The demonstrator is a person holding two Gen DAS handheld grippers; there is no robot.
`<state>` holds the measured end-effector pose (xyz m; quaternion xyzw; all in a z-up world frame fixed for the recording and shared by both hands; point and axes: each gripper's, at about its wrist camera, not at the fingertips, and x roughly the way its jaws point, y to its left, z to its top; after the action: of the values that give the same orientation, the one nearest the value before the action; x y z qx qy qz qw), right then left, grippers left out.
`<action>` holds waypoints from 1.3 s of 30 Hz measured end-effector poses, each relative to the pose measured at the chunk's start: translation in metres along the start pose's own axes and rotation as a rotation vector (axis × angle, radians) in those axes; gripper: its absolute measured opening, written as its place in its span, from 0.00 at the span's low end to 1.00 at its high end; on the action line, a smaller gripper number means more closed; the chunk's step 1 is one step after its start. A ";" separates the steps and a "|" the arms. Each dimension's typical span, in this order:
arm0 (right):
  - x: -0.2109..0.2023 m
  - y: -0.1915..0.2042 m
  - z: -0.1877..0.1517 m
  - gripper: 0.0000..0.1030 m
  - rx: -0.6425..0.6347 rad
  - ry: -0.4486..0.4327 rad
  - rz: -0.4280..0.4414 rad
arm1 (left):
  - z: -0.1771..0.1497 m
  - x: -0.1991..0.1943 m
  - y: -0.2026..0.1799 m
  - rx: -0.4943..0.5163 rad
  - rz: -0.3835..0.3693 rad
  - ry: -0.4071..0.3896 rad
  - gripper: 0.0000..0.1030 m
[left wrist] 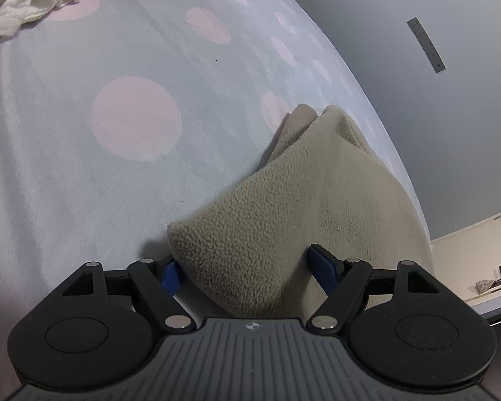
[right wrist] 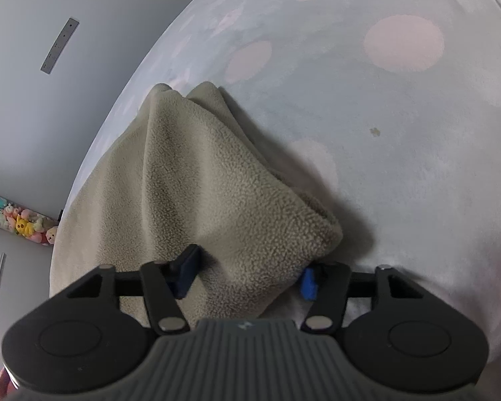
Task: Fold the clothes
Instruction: 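Grasp the hoodie side edge with the right gripper while the left gripper grasps it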
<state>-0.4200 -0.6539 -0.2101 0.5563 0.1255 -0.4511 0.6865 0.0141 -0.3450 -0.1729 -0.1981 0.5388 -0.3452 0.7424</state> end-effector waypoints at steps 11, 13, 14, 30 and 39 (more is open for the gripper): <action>-0.021 0.035 0.001 0.26 -0.120 -0.055 -0.031 | 0.006 -0.008 -0.015 0.100 0.008 -0.030 0.36; -0.030 0.043 0.004 0.25 -0.136 -0.072 -0.033 | 0.004 -0.015 -0.027 0.159 0.022 -0.056 0.33; -0.034 0.046 0.006 0.24 -0.146 -0.081 -0.032 | 0.004 -0.020 -0.033 0.174 0.025 -0.067 0.33; -0.122 0.037 0.004 0.22 -0.161 -0.053 -0.054 | -0.026 -0.096 -0.059 0.267 0.016 -0.006 0.31; -0.117 0.016 -0.013 0.26 -0.228 -0.010 -0.106 | -0.033 -0.091 -0.034 0.206 0.082 0.053 0.37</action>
<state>-0.4689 -0.5874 -0.1254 0.4649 0.2020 -0.4722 0.7212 -0.0434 -0.2994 -0.1014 -0.0892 0.5276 -0.3734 0.7578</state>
